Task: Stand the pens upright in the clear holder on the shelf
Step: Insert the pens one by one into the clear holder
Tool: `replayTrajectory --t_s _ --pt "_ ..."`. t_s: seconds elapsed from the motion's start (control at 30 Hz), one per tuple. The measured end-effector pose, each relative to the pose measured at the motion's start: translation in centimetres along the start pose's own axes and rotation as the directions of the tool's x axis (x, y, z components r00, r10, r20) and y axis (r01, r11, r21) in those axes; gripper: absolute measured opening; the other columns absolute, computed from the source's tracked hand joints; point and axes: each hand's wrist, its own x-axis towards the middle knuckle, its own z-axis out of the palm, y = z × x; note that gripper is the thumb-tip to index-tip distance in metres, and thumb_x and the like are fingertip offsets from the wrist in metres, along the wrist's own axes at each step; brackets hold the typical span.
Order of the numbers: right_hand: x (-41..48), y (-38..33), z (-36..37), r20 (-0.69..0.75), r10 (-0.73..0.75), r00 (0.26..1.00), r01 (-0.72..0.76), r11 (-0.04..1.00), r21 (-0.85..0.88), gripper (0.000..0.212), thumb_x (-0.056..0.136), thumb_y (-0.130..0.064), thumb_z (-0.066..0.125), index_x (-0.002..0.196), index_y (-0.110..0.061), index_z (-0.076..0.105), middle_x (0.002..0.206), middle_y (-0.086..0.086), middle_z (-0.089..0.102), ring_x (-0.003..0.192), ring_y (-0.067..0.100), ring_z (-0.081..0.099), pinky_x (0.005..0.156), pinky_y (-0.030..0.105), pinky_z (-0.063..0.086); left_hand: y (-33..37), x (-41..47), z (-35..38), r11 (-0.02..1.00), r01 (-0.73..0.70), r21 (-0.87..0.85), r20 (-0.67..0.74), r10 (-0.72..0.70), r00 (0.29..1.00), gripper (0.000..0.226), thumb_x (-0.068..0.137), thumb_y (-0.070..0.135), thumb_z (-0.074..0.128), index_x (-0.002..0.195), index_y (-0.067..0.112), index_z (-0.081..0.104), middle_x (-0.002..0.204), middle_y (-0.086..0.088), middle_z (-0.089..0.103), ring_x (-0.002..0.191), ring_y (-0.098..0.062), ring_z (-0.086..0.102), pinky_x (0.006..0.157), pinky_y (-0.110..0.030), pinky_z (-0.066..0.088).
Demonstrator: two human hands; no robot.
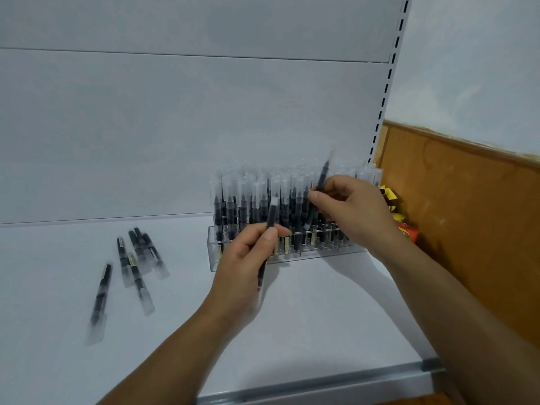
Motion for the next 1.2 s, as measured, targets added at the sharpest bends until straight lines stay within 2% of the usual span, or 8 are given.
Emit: replayTrajectory --t_s 0.1,0.23,0.47,0.77,0.9,0.97,1.03,1.2 --pt "-0.2 0.5 0.4 0.070 0.016 0.997 -0.005 0.988 -0.154 0.016 0.087 -0.031 0.070 0.086 -0.015 0.069 0.073 -0.005 0.065 0.071 0.012 0.059 0.064 0.027 0.046 0.1 -0.1 -0.1 0.998 -0.036 0.049 0.015 0.035 0.999 0.021 0.091 0.005 0.053 0.105 -0.005 0.066 0.093 0.000 0.066 0.078 0.005 0.062 0.067 -0.005 0.044" --pt "-0.7 0.9 1.1 0.053 0.021 0.998 -0.008 0.970 -0.244 0.018 0.086 -0.028 0.073 0.087 -0.023 0.055 0.072 -0.011 0.062 0.068 0.004 0.056 0.064 0.026 0.043 0.0 0.1 -0.4 0.997 -0.056 0.051 -0.052 0.059 0.997 0.021 0.081 0.014 0.062 0.098 0.001 0.067 0.069 0.002 0.058 0.058 -0.005 0.050 0.056 -0.014 0.042" --pt "-0.4 -0.2 1.0 0.080 -0.010 0.997 0.040 0.926 -0.377 0.018 0.085 -0.034 0.072 0.086 -0.026 0.056 0.076 -0.011 0.062 0.078 0.013 0.060 0.071 0.029 0.047 -0.1 0.1 -0.6 0.999 -0.036 0.039 -0.124 0.040 0.991 0.010 0.075 0.020 0.068 0.082 0.013 0.067 0.070 -0.002 0.065 0.067 -0.016 0.063 0.065 -0.026 0.052" --pt "-1.1 0.5 0.0 0.224 0.046 0.974 0.015 0.965 -0.261 0.007 0.087 -0.020 0.070 0.093 -0.022 0.066 0.086 -0.011 0.065 0.076 0.008 0.059 0.062 0.018 0.043 0.5 0.1 -0.7 0.993 -0.024 -0.117 -0.226 -0.003 0.974 0.013 0.073 0.019 0.068 0.084 0.014 0.067 0.071 -0.002 0.067 0.068 -0.014 0.065 0.059 -0.020 0.052" --pt "-3.8 1.1 -0.7 0.048 0.050 0.998 -0.049 0.998 -0.025 0.010 0.085 -0.023 0.073 0.091 -0.029 0.067 0.075 -0.014 0.064 0.065 -0.006 0.056 0.060 0.011 0.041 0.5 0.2 -0.8 0.988 0.004 -0.152 -0.212 -0.036 0.977 0.011 0.074 0.021 0.068 0.085 0.018 0.069 0.074 -0.003 0.070 0.072 -0.014 0.067 0.059 -0.020 0.052" --pt "-5.2 0.6 -0.4 0.190 0.102 0.976 -0.136 0.975 0.177 0.007 0.084 -0.022 0.075 0.087 -0.025 0.070 0.068 -0.011 0.062 0.056 -0.001 0.051 0.054 0.013 0.041 0.4 0.2 -0.6 0.990 0.018 -0.143 -0.184 -0.045 0.982 0.012 0.074 0.023 0.069 0.086 0.019 0.070 0.077 -0.003 0.070 0.074 -0.015 0.068 0.062 -0.021 0.053" --pt "-6.1 0.1 0.4 0.330 0.095 0.939 -0.230 0.886 0.402 0.011 0.082 -0.018 0.074 0.093 -0.019 0.072 0.064 -0.007 0.059 0.054 0.007 0.048 0.049 0.017 0.040 0.3 0.2 -0.6 0.991 0.031 -0.133 -0.164 -0.053 0.985 0.014 0.074 0.025 0.069 0.087 0.019 0.070 0.079 -0.003 0.071 0.075 -0.014 0.068 0.064 -0.021 0.054" --pt "-6.5 -0.8 1.4 0.310 0.173 0.935 -0.349 0.612 0.710 0.017 0.073 -0.025 0.072 0.086 -0.014 0.072 0.074 0.000 0.064 0.056 0.007 0.048 0.050 0.017 0.040 0.2 0.0 -0.2 0.998 0.041 -0.051 -0.132 -0.047 0.990 0.023 0.075 0.027 0.066 0.095 0.016 0.069 0.087 -0.003 0.074 0.082 -0.012 0.069 0.071 -0.020 0.053"
